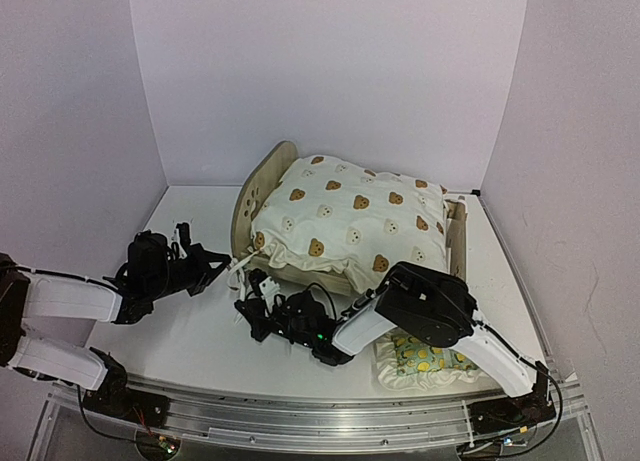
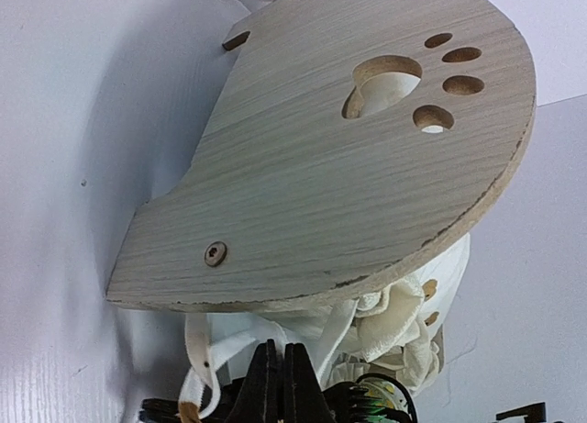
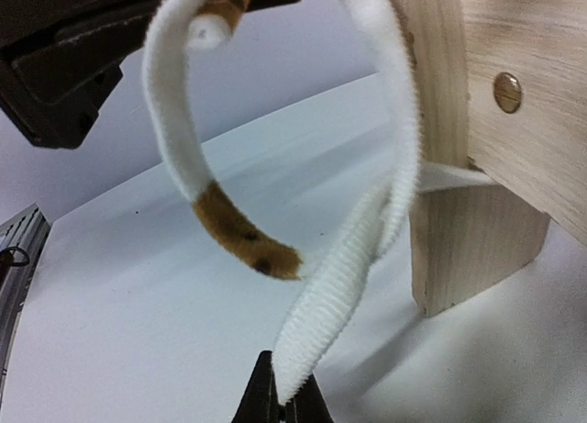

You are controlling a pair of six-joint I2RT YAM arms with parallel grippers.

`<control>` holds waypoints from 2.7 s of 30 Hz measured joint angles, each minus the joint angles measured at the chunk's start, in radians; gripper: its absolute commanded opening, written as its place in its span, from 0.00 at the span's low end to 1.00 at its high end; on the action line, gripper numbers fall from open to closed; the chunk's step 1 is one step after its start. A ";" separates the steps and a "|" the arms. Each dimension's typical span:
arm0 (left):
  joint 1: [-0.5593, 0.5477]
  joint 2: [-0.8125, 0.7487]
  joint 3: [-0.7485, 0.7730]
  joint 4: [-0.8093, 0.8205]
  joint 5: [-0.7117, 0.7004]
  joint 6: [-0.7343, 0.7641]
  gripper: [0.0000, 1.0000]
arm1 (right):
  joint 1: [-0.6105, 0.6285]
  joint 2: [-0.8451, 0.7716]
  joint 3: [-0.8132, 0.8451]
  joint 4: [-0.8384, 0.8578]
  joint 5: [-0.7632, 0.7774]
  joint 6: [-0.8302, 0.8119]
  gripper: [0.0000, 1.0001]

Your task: Set up the pet bed

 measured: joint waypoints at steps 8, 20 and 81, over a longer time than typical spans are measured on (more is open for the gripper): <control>0.002 -0.098 0.082 -0.151 -0.075 0.071 0.00 | 0.001 -0.126 -0.227 0.012 0.071 -0.022 0.00; 0.004 -0.121 0.264 -0.237 -0.116 0.151 0.00 | 0.001 -0.196 -0.348 0.012 0.143 -0.028 0.00; -0.683 0.312 0.717 -0.598 -0.384 0.784 0.98 | -0.159 -1.495 -0.462 -1.848 0.850 0.225 0.83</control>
